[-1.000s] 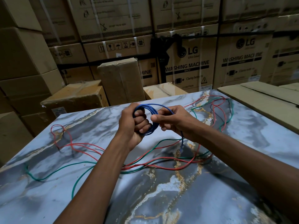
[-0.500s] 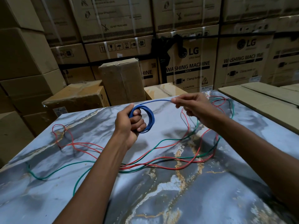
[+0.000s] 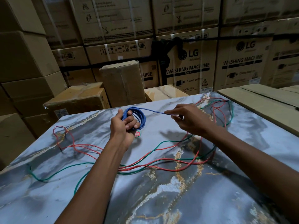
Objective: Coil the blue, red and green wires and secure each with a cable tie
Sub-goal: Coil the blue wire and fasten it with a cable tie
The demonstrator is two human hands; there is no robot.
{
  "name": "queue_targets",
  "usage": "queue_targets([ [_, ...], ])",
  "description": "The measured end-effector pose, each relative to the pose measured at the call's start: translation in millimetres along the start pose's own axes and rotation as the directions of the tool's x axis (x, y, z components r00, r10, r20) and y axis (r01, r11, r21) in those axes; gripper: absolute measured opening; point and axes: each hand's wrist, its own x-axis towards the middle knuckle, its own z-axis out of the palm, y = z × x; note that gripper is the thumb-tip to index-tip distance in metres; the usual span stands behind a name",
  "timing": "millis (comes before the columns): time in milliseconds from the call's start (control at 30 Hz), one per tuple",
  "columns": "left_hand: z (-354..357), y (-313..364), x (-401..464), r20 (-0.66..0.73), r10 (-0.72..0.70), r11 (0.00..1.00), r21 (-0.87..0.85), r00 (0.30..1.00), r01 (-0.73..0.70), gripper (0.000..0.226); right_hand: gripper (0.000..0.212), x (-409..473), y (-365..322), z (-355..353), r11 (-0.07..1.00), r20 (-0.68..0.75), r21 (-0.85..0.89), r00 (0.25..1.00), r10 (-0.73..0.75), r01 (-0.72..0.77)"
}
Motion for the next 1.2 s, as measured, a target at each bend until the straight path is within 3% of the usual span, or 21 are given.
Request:
queue_targets([
  [200,-3,2,6,-0.055,0.064,0.998,-0.023,0.996,-0.065,0.047,0.034,-3,-38,8,0.987,0.190,-0.074,0.973,-0.127,0.143],
  [467,-2,-13,13,-0.036,0.097,0.969,0.230,0.995,-0.087,0.048,0.016,-2,-78,14,0.944,0.254,-0.036,0.916,-0.309,0.328],
  [633,8,-21,5,0.073,0.082,0.931,0.351,0.994,-0.103,0.044,0.015,-2,-79,11,0.940,0.096,0.199,0.949,-0.301,0.277],
  [800,12,-25,-4,0.151,0.137,0.792,0.577,0.979,-0.200,0.045,0.013,-2,-73,6,0.899,-0.045,0.382,0.976,-0.211,0.212],
  [1000,21,-24,-15,0.252,0.096,0.787,0.572,0.963,-0.228,0.055,0.011,0,-69,6,0.911,-0.397,-0.011,0.834,-0.383,0.413],
  [1100,23,-26,-19,0.318,0.058,0.747,0.615,0.946,-0.252,0.054,0.014,2,-63,4,0.931,-0.406,-0.011,0.849,-0.337,0.364],
  [1200,25,-27,-20,0.329,0.044,0.744,0.619,0.943,-0.251,0.052,0.014,3,-59,2,0.955,-0.367,0.174,0.915,-0.165,0.242],
])
